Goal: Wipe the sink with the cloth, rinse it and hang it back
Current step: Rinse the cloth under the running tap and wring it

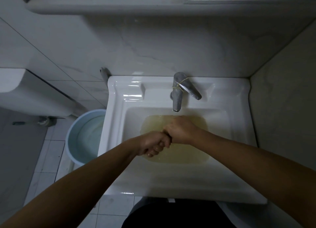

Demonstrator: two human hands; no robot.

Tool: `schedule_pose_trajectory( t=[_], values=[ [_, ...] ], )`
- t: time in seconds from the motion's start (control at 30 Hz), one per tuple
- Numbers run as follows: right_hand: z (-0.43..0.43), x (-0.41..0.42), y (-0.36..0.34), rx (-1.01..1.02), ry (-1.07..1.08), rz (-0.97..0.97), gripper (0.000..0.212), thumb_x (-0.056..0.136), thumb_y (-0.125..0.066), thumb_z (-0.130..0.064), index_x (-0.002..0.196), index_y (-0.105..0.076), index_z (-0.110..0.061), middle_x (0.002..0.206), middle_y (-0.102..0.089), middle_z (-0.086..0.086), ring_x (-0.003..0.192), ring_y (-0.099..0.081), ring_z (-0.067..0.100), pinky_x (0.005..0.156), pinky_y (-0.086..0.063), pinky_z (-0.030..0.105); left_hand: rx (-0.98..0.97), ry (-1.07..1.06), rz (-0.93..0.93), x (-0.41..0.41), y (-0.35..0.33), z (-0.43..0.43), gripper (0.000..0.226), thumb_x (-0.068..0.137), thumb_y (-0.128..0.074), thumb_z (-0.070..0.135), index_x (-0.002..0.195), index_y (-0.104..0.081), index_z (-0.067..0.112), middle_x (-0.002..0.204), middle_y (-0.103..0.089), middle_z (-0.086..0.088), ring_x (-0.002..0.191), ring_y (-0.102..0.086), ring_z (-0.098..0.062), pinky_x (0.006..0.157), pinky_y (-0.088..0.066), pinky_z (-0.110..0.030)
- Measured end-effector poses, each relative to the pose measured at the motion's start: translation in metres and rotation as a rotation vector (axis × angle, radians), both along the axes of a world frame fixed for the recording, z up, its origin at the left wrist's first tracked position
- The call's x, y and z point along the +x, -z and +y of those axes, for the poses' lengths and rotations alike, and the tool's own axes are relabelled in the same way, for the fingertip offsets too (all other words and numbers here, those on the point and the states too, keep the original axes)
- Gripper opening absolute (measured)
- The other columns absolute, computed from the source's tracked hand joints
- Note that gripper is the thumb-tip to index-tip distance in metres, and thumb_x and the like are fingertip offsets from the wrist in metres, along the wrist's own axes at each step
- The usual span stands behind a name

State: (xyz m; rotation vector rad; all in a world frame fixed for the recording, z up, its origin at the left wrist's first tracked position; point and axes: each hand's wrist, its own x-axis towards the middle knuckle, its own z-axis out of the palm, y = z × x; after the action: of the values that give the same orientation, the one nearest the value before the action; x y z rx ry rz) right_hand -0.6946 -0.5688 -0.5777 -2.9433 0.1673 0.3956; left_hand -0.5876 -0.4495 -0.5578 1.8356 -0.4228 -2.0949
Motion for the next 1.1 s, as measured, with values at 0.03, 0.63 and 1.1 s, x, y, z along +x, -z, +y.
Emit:
schedule_pose_trajectory(
  t=[0.03,0.63,1.1],
  values=[
    [0.0,-0.002,-0.001,0.001,-0.012,0.004,0.005,0.075,-0.066,-0.026,0.074,-0.067,-0.022,0.075,-0.071,0.004,0.071,-0.066,0.033,0.057,-0.034,0.029,0.043,-0.024,0.07,-0.003,0.0,0.001,0.04,0.08,-0.051,0.016,0.049,-0.027,0.026,0.044,-0.025,0.006,0.036,-0.016,-0.011,0.042,-0.011,-0.018],
    [0.006,-0.058,-0.03,0.232,0.318,0.028,0.033,0.081,-0.064,-0.039,0.089,-0.035,-0.026,0.079,-0.05,-0.009,0.071,-0.053,0.022,0.059,-0.038,0.033,-0.45,0.321,-0.913,-0.041,-0.005,0.03,0.03,0.087,-0.064,0.042,0.106,-0.061,0.019,0.11,-0.072,-0.007,0.105,-0.066,-0.029,0.072,-0.04,-0.028],
    [0.042,-0.067,-0.046,0.405,0.49,-0.126,0.036,0.085,-0.068,-0.043,0.102,-0.041,-0.026,0.09,-0.053,-0.01,0.079,-0.055,0.019,0.068,-0.046,0.037,-0.432,-0.237,-0.546,-0.026,-0.011,0.055,0.028,0.079,-0.075,0.005,0.1,-0.057,0.001,0.079,-0.066,-0.009,0.066,-0.061,-0.022,0.051,-0.046,-0.026]
  ],
)
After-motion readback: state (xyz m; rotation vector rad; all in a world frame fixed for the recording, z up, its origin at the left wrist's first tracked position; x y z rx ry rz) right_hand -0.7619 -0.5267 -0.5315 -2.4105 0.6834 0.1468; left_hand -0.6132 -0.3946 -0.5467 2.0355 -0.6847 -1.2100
